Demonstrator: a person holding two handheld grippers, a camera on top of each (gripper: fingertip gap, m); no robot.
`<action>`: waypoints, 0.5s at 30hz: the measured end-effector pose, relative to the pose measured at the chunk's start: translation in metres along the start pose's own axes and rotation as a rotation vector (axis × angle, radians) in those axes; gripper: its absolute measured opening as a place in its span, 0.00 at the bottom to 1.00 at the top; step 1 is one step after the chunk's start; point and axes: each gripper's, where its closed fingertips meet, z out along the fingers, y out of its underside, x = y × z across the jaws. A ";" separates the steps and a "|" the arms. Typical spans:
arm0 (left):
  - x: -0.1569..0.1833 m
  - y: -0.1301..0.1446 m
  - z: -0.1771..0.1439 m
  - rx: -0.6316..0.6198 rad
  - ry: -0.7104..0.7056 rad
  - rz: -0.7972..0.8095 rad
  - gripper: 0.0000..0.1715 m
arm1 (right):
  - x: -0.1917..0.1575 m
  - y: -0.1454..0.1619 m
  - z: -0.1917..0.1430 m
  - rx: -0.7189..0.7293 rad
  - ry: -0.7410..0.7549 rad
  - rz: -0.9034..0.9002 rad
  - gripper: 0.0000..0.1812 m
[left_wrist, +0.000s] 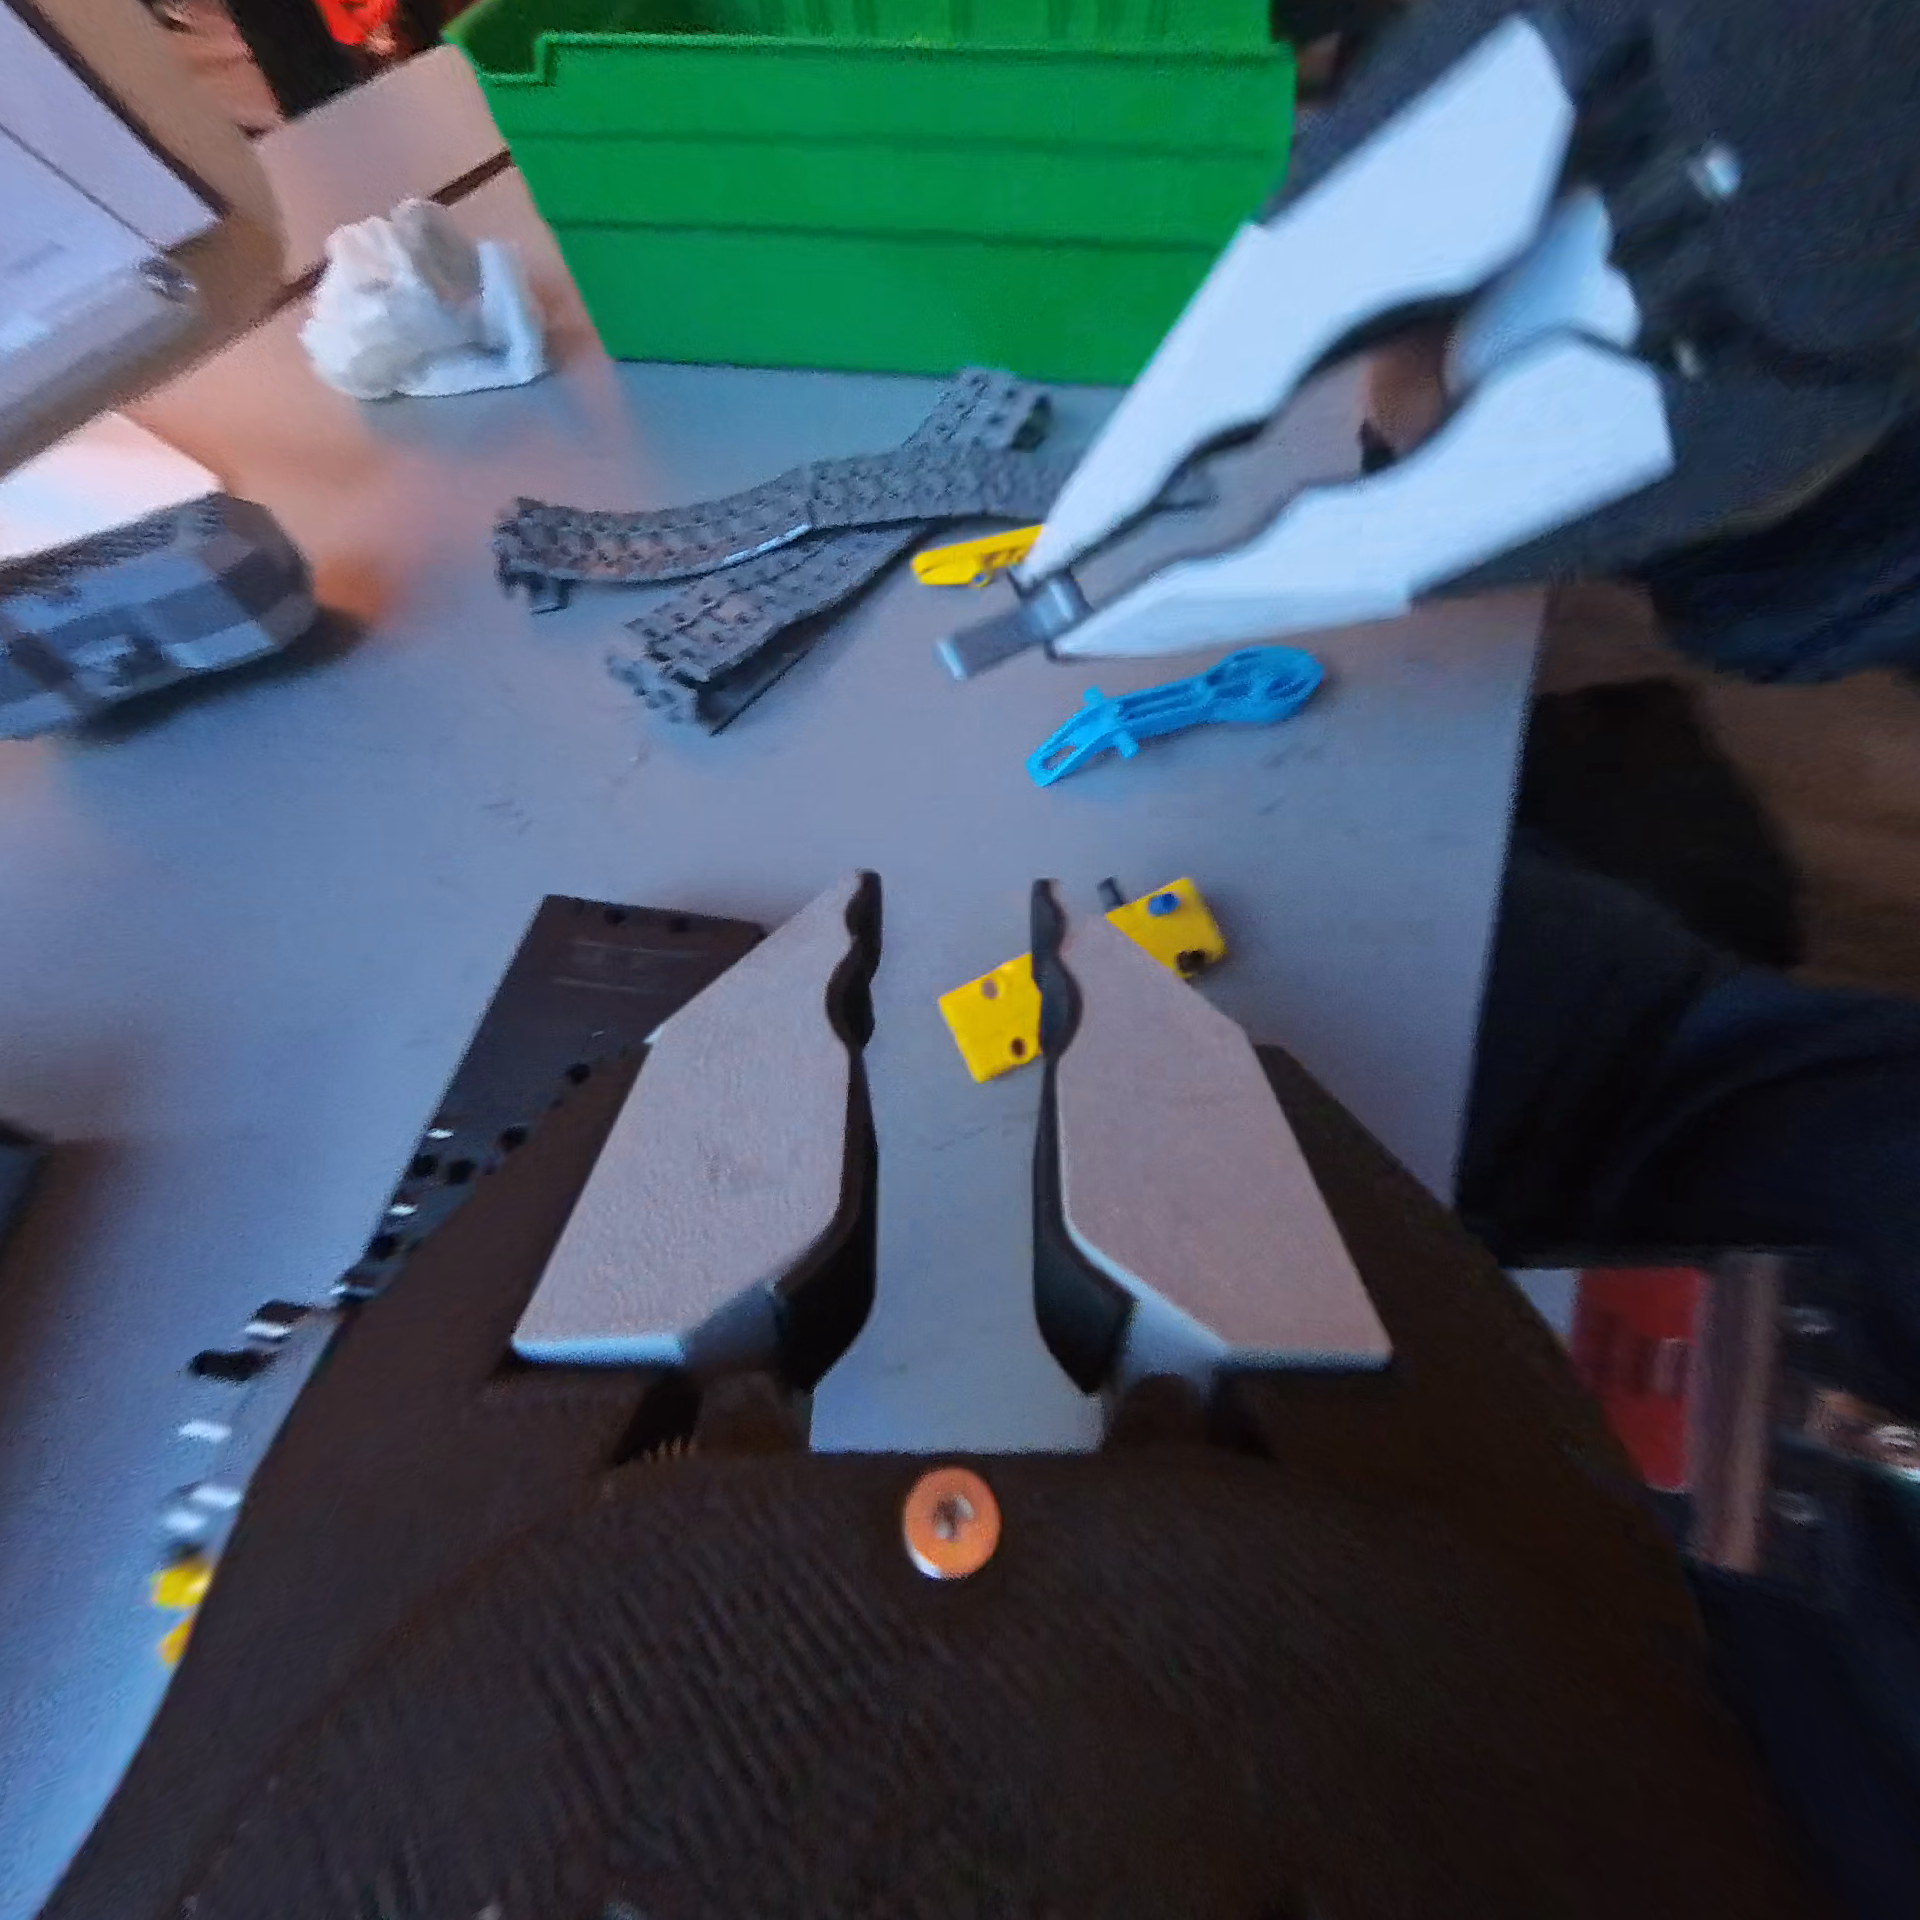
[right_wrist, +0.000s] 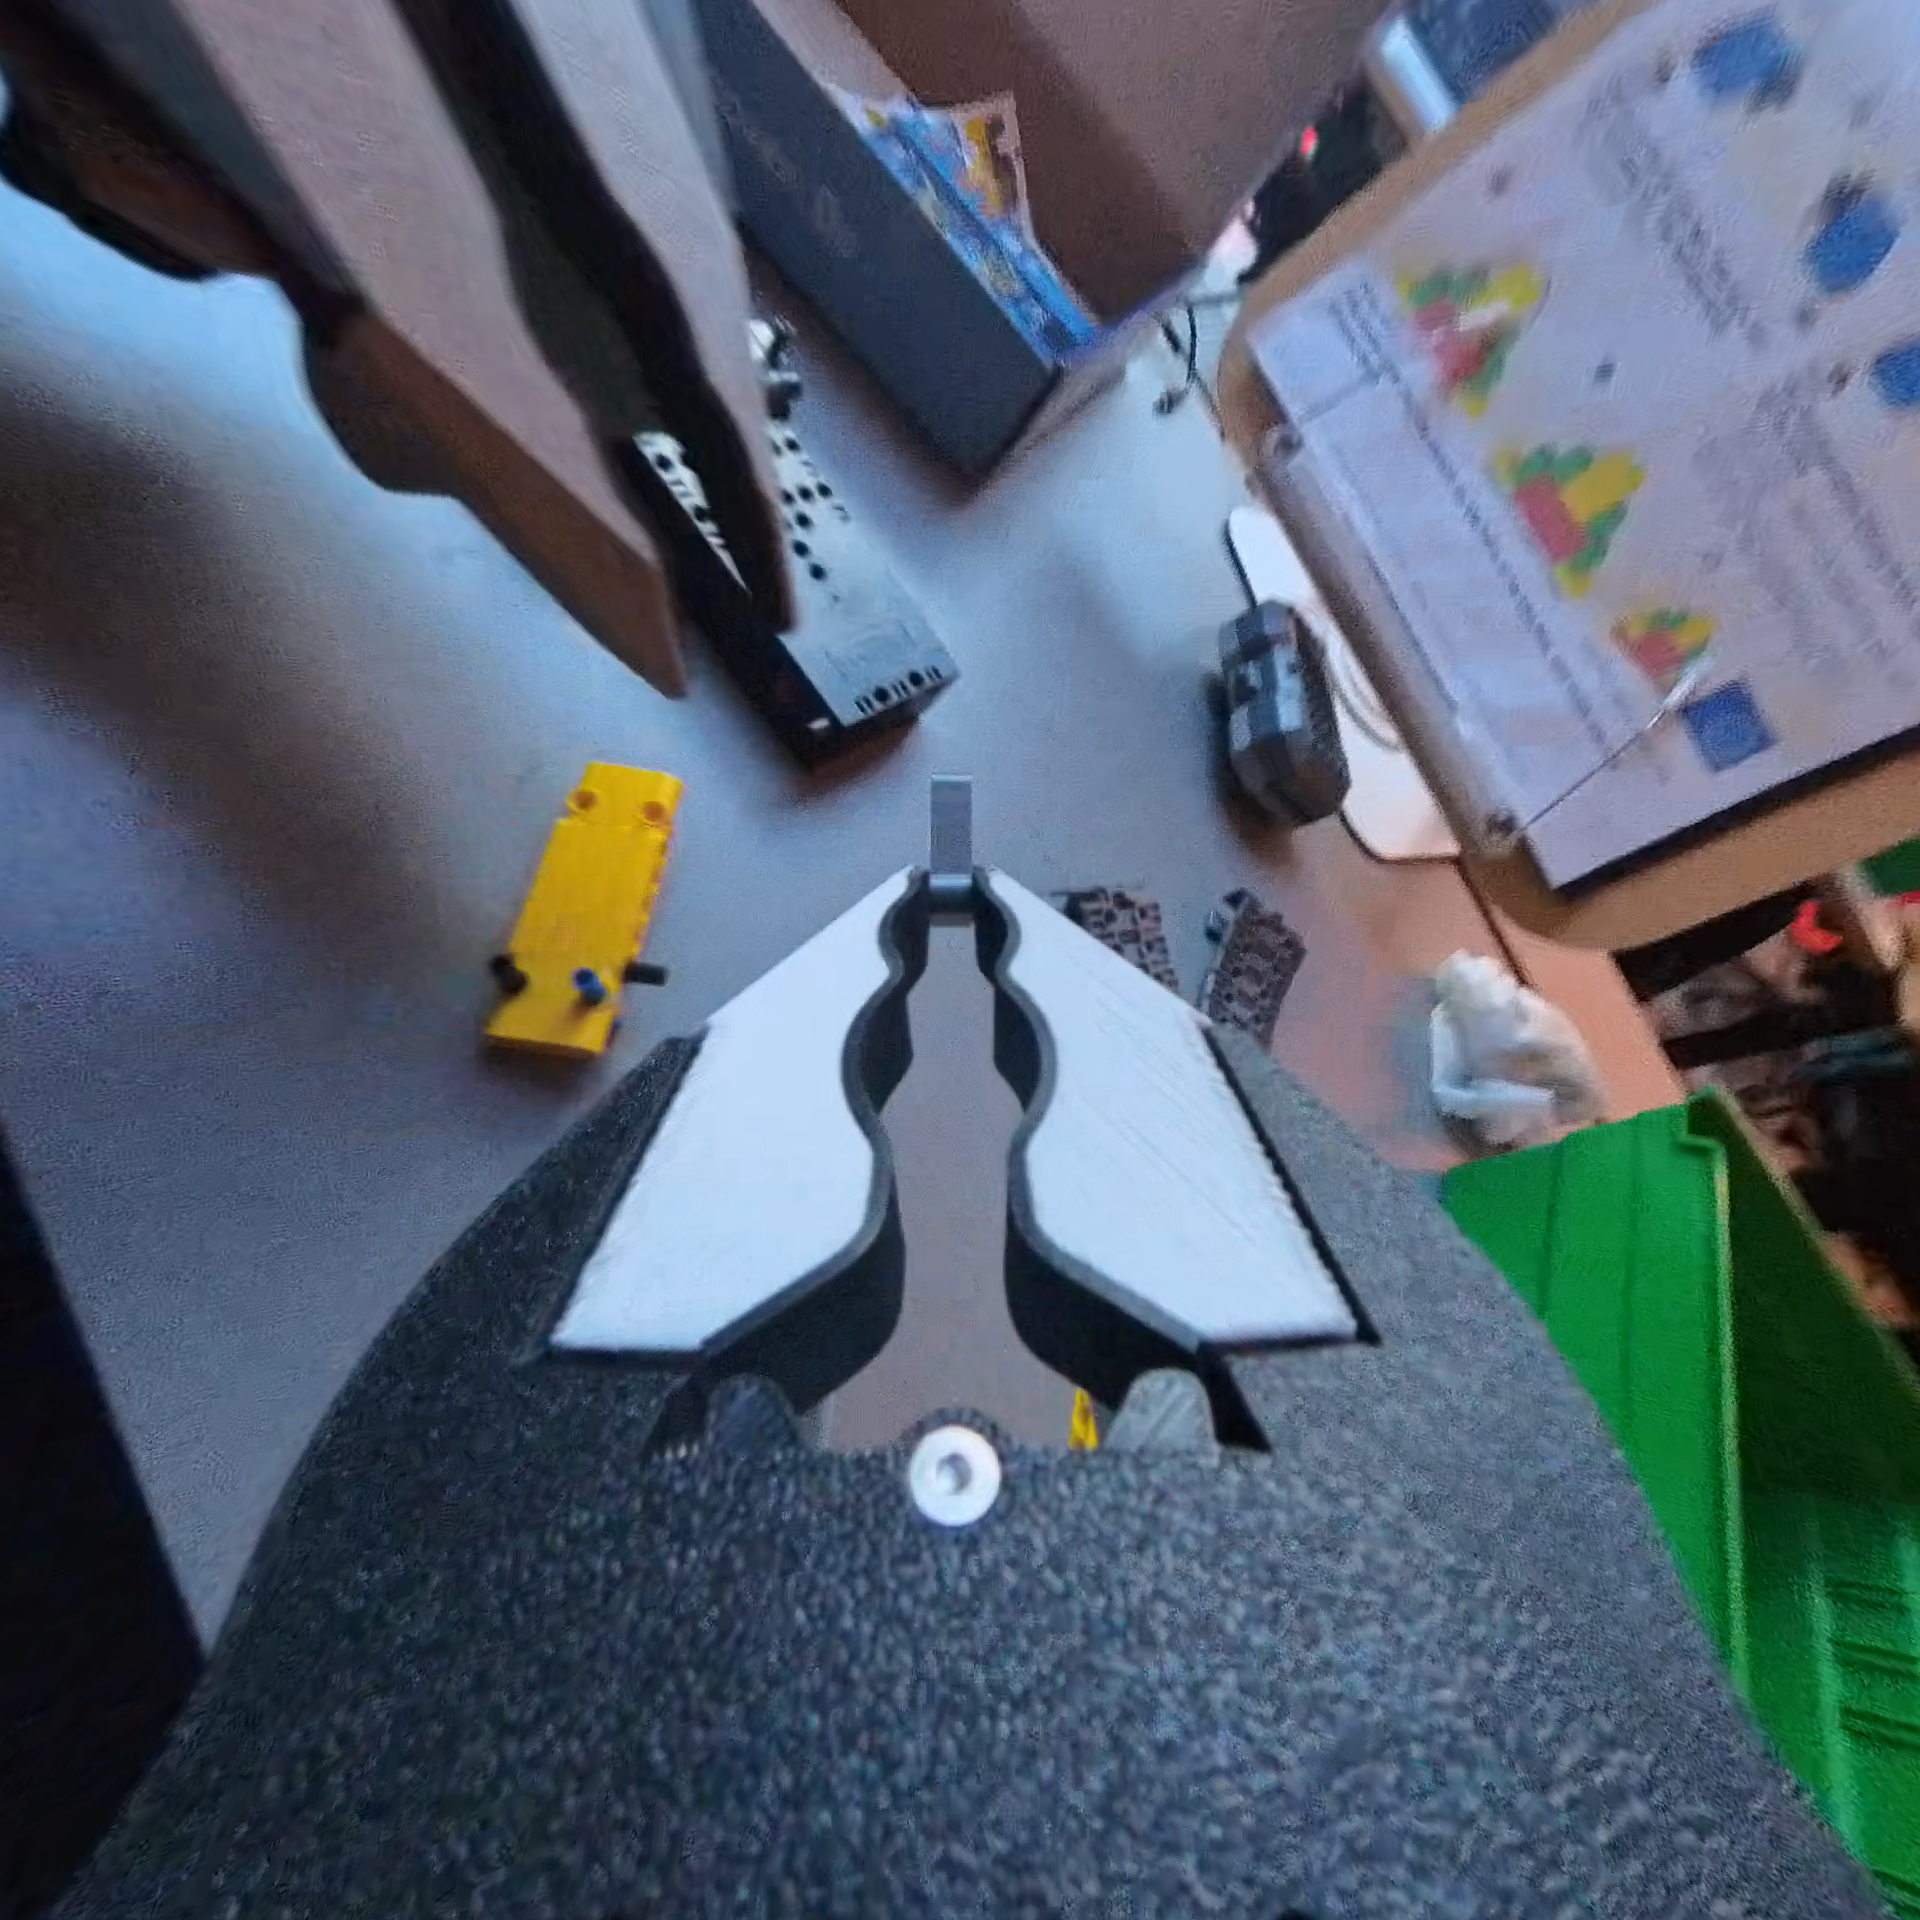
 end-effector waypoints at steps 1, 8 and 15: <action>0.003 -0.002 0.000 0.010 0.034 -0.030 0.17 | -0.008 -0.009 -0.007 0.023 0.028 -0.065 0.02; 0.056 -0.022 -0.012 0.098 0.405 -0.100 0.13 | -0.043 -0.051 -0.043 0.175 0.126 -0.296 0.02; 0.070 -0.018 -0.008 0.068 0.463 -0.055 0.00 | -0.050 -0.046 -0.055 0.176 0.187 -0.411 0.02</action>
